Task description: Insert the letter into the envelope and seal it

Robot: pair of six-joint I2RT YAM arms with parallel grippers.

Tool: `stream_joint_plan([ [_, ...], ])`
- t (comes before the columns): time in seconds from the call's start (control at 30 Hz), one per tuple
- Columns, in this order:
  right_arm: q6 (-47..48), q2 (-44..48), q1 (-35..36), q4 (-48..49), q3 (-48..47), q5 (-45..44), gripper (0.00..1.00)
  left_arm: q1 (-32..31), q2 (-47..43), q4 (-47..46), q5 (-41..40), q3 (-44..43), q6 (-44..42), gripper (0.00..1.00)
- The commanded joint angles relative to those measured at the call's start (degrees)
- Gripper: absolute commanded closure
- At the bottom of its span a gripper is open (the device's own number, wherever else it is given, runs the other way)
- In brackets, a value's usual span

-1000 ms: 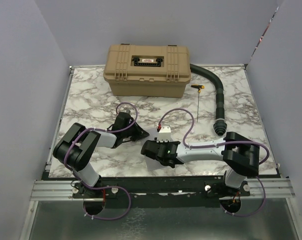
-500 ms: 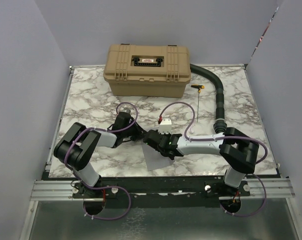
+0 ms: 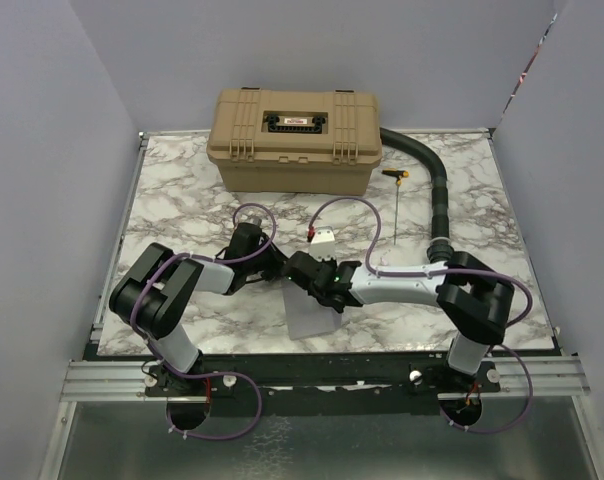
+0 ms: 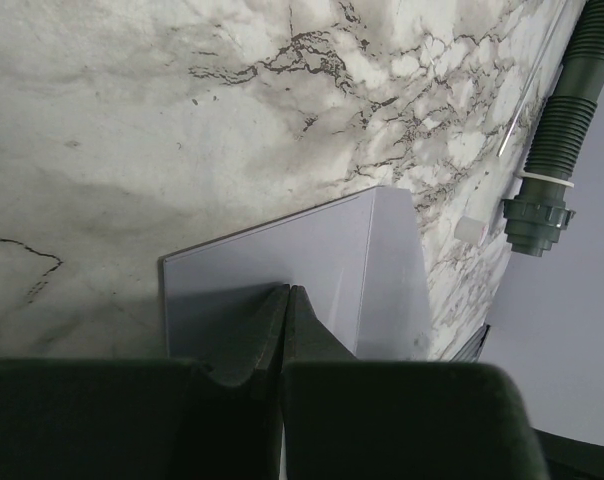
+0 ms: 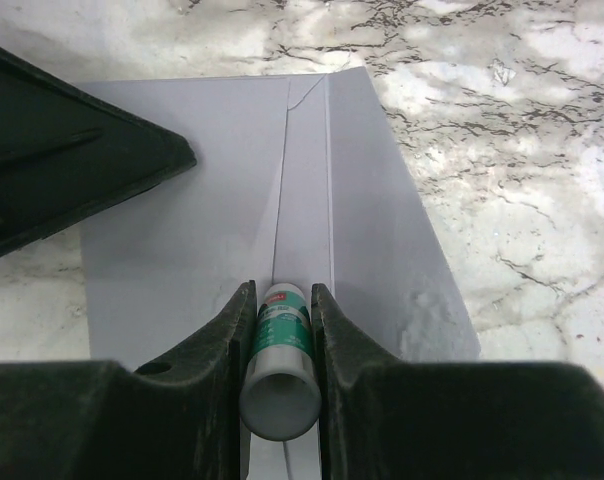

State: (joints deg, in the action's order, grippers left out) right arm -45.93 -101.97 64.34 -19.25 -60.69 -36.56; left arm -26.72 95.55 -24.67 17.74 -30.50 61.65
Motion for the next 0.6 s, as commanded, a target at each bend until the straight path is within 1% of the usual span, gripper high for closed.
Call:
stream_joint_plan([
  [0.0,1.5,7.4,0.1,-0.5,1.8,1.7,1.00,0.2,4.5,14.1,-6.1,3.3,-4.2,1.00],
  [0.13,2.0,7.9,0.1,0.9,2.4,2.7,1.00,0.2,4.6,14.1,-6.0,3.3,-4.2,1.00],
  [0.37,1.5,1.8,0.1,0.9,0.1,4.0,1.00,0.2,4.5,14.0,-5.9,3.4,-4.2,1.00],
  [0.57,2.6,-1.5,0.0,4.9,1.1,4.9,1.00,0.2,4.8,13.3,-5.3,3.9,-4.0,1.00],
])
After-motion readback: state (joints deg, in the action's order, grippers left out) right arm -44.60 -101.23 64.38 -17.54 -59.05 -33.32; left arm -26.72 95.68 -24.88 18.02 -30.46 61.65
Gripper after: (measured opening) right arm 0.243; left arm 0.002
